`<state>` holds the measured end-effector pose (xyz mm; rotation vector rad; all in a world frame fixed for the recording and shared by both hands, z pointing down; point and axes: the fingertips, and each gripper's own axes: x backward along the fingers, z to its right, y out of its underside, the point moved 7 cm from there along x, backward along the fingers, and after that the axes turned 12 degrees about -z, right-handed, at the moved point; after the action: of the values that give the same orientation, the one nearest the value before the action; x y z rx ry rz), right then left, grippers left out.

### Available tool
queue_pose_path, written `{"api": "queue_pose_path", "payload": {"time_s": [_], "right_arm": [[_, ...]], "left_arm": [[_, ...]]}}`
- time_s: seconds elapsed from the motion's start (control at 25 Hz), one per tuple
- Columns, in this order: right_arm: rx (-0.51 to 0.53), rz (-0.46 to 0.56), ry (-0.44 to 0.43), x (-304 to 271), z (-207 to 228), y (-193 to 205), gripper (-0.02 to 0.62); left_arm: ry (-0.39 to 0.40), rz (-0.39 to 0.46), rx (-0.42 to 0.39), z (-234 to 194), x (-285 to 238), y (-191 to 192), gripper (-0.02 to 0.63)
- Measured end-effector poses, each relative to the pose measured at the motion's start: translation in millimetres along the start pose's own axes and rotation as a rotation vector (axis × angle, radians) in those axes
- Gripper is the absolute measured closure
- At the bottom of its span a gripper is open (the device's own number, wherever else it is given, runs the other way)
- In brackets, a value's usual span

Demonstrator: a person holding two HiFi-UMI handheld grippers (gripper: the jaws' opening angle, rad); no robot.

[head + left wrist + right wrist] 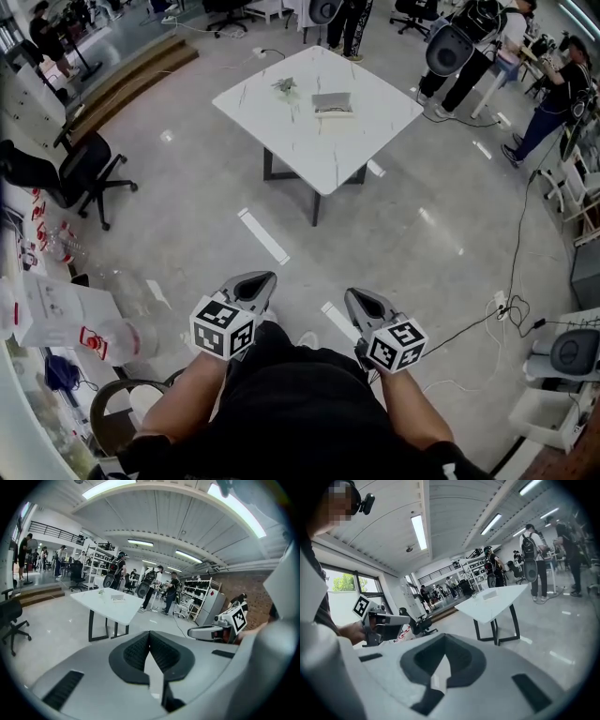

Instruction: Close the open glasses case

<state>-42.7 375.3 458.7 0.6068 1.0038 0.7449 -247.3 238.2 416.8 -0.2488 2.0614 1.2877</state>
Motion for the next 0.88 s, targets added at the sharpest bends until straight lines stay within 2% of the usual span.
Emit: {"api": "queue_pose_path", "payload": {"time_s": [0.28, 0.6, 0.88], "right_arm": [[0.009, -0.001, 0.004, -18, 14, -16, 0.594], [0.005, 0.005, 0.032, -37, 32, -46, 0.594], [-0.013, -0.002, 0.043, -64, 53, -65, 0.594]], "left_arm": [[0.042, -0.022, -0.003, -8, -31, -13, 0.601], [0.085, -0.015, -0.027, -29, -60, -54, 0.601], [0.081, -0.042, -0.044, -56, -82, -75, 0.601]]}}
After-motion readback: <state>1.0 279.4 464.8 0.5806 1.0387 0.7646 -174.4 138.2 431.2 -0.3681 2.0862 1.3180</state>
